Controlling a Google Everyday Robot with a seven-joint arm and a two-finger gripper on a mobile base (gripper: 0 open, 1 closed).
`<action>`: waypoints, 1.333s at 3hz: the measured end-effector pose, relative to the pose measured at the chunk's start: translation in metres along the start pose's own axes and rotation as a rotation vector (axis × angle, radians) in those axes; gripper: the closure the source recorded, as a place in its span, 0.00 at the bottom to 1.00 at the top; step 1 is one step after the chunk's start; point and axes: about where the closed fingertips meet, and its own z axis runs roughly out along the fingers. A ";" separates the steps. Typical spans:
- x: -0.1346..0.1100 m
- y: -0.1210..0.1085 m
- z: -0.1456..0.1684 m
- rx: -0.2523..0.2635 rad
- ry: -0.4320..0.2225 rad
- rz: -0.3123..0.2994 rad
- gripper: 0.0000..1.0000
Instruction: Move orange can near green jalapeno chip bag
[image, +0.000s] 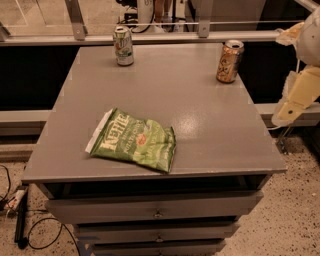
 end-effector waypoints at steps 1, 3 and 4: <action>0.005 -0.040 0.028 0.034 -0.077 0.023 0.00; -0.004 -0.114 0.066 0.107 -0.238 0.072 0.00; -0.016 -0.141 0.086 0.126 -0.317 0.102 0.00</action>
Offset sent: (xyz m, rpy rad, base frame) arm 0.1456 -0.0274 -0.0245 0.2605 -0.1684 -0.0300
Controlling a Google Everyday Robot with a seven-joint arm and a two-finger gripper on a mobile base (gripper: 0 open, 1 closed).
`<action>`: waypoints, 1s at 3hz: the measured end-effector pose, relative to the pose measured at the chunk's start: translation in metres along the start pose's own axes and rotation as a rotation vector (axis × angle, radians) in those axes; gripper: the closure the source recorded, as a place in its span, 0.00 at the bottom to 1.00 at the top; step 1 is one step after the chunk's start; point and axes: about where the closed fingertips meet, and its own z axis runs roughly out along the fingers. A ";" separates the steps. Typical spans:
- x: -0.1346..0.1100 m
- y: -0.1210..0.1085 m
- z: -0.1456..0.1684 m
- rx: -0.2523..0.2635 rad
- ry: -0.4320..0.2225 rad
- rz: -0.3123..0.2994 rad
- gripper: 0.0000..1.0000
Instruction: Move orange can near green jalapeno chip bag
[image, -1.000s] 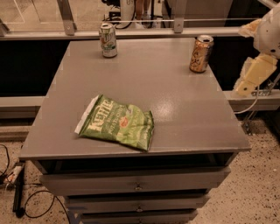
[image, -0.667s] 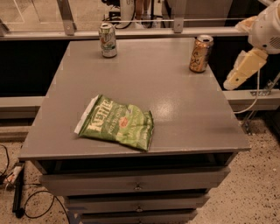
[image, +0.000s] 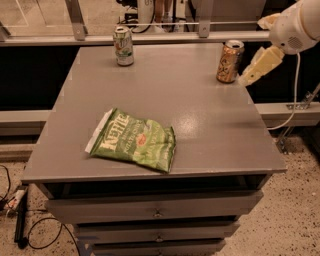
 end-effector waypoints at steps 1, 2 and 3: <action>0.008 -0.026 0.022 0.021 -0.081 0.091 0.00; 0.015 -0.043 0.040 0.026 -0.168 0.189 0.00; 0.019 -0.053 0.061 0.020 -0.234 0.264 0.00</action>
Offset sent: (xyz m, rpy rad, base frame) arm 0.0821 -0.0283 -0.0263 0.3930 -0.0142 -0.1402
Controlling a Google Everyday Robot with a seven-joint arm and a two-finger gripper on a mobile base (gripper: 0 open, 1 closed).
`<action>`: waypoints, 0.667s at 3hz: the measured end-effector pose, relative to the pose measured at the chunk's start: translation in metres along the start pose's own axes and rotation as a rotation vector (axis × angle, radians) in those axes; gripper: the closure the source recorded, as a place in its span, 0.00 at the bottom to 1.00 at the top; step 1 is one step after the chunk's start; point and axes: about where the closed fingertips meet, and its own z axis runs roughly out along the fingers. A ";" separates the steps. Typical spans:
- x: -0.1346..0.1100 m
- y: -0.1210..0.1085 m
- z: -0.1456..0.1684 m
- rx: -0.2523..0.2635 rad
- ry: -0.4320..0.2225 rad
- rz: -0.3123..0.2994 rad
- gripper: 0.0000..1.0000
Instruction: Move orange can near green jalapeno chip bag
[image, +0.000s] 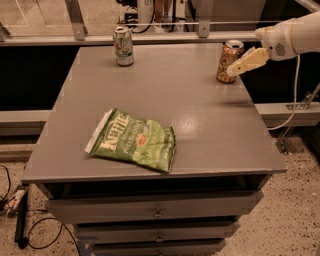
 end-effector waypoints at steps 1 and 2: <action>0.009 -0.008 0.018 -0.007 -0.044 0.074 0.00; 0.011 -0.009 0.037 -0.023 -0.098 0.112 0.17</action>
Offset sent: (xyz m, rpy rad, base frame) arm 0.0392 0.0164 -0.0356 0.2330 0.0023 -0.0243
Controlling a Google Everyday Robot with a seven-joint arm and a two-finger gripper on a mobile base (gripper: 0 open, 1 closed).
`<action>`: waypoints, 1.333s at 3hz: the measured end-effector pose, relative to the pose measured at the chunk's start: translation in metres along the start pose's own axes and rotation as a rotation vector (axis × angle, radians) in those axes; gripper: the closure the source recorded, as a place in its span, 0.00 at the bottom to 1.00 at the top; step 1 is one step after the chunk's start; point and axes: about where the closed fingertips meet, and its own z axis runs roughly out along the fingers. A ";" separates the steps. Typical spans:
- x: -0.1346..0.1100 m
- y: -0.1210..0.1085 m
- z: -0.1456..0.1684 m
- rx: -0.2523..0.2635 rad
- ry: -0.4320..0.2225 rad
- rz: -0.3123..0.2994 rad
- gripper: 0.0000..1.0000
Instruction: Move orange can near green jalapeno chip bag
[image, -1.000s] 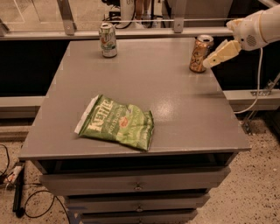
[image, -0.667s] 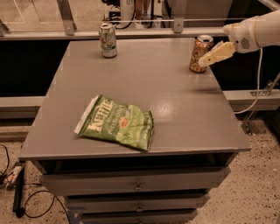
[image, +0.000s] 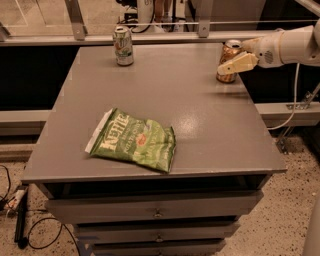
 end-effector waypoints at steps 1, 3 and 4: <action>-0.001 -0.001 0.010 -0.004 -0.042 0.013 0.40; -0.017 0.026 0.001 -0.079 -0.109 0.025 0.95; -0.035 0.054 -0.014 -0.148 -0.141 0.009 1.00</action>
Offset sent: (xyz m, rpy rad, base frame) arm 0.0019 0.0084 0.0070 0.0759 -0.0396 0.0058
